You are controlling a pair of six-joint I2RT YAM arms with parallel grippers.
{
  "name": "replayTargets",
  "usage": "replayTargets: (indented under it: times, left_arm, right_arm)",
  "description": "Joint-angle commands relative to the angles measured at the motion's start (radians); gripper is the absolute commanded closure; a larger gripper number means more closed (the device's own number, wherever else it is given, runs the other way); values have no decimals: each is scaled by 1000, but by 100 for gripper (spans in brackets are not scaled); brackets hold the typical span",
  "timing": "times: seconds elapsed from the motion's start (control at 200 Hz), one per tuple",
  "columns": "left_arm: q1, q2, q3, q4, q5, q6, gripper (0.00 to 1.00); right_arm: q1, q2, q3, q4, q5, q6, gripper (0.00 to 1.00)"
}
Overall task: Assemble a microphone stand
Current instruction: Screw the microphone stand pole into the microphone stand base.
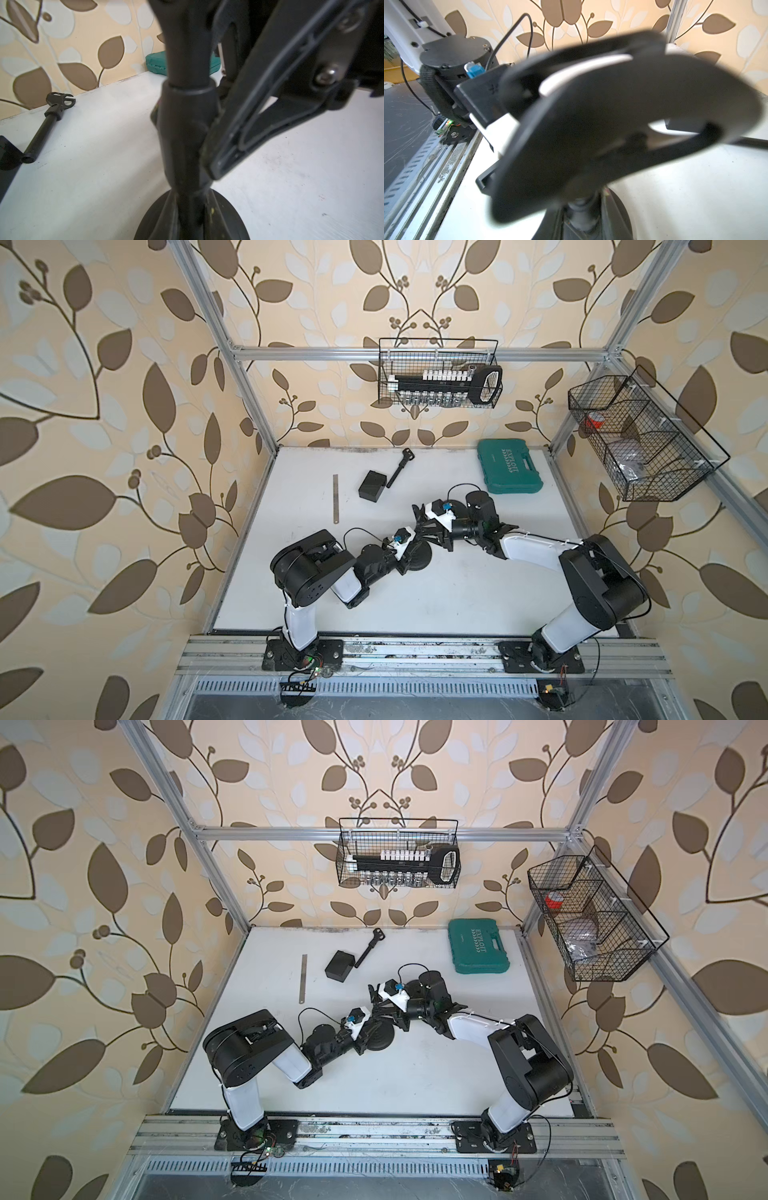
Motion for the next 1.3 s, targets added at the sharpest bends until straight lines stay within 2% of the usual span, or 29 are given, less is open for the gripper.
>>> replayTargets:
  times: [0.0, 0.18, 0.23, 0.305, 0.4, 0.6, 0.885, 1.035, 1.135, 1.23, 1.295]
  left_arm:
    - [2, 27, 7, -86, 1, 14, 88]
    - [1, 15, 12, -103, 5, 12, 85]
    - [2, 10, 17, -112, 9, 8, 79]
    - [2, 0, 21, -126, 13, 6, 64]
    - [2, -20, 13, -118, 14, 3, 59]
    - [2, -118, 20, -182, 50, 2, 59]
    - [2, -161, 27, -174, 5, 4, 66]
    - [2, -175, 24, -191, 2, 6, 70]
    - [2, -168, 24, -190, -1, 11, 70]
    - [2, -150, 26, -188, 0, 23, 79]
    - [2, -132, 25, -182, 4, 31, 83]
  right_arm:
    - [7, 24, -39, 99, 2, 51, 81]
    - [23, 35, -102, 205, 86, 125, 97]
    - [33, 32, -114, 214, 122, 143, 100]
    - [49, 26, -146, 258, 199, 191, 100]
    - [84, -1, -191, 292, 341, 214, 100]
    - [176, -81, -255, 276, 612, 233, 100]
    - [371, -92, -291, 291, 973, 311, 100]
    - [388, -78, -307, 335, 1018, 369, 100]
    - [386, -63, -307, 353, 1002, 392, 100]
    - [382, -50, -295, 339, 951, 397, 100]
    - [363, -43, -289, 340, 872, 390, 84]
